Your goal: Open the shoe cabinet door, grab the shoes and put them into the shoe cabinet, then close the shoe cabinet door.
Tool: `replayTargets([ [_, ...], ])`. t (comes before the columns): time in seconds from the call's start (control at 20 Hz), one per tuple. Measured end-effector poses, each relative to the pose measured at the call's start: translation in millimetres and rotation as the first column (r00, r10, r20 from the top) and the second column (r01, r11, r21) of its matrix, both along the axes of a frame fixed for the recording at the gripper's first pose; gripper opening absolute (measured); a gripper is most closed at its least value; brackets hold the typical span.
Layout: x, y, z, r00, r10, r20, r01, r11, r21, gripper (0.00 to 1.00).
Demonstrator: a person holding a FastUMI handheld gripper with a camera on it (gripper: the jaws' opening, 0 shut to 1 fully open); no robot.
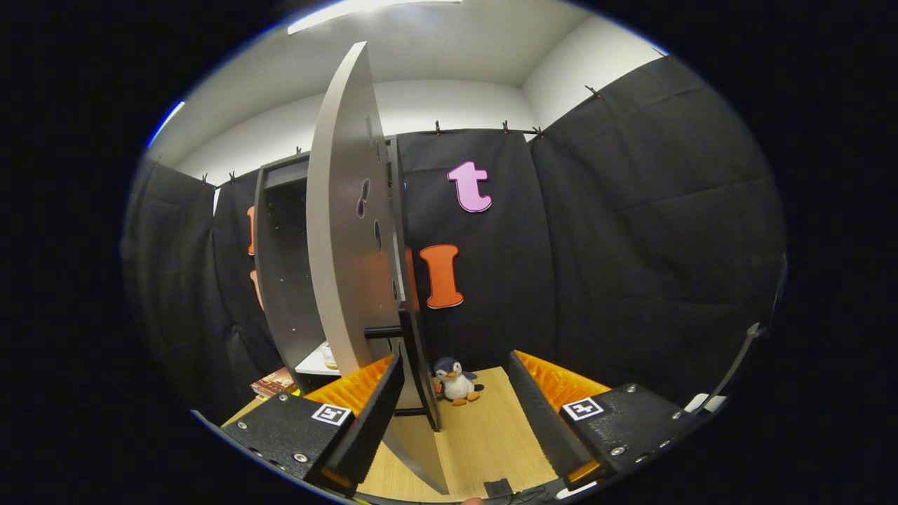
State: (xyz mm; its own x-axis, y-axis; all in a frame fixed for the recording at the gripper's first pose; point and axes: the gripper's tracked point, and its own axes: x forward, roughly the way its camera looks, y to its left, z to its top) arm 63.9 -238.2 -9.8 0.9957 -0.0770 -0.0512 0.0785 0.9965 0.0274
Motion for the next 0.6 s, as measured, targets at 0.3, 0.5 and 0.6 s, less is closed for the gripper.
replayTargets([
  [0.3, -3, 42, -8, 0.996, 0.087, -0.003, -0.087, 0.996, 0.008, 0.93],
  [0.5, 5, 92, -13, 0.979, 0.204, 0.005, -0.204, 0.979, 0.027, 0.93],
  [0.6, 9, 117, -17, 0.968, 0.252, 0.003, -0.252, 0.967, 0.042, 0.93],
])
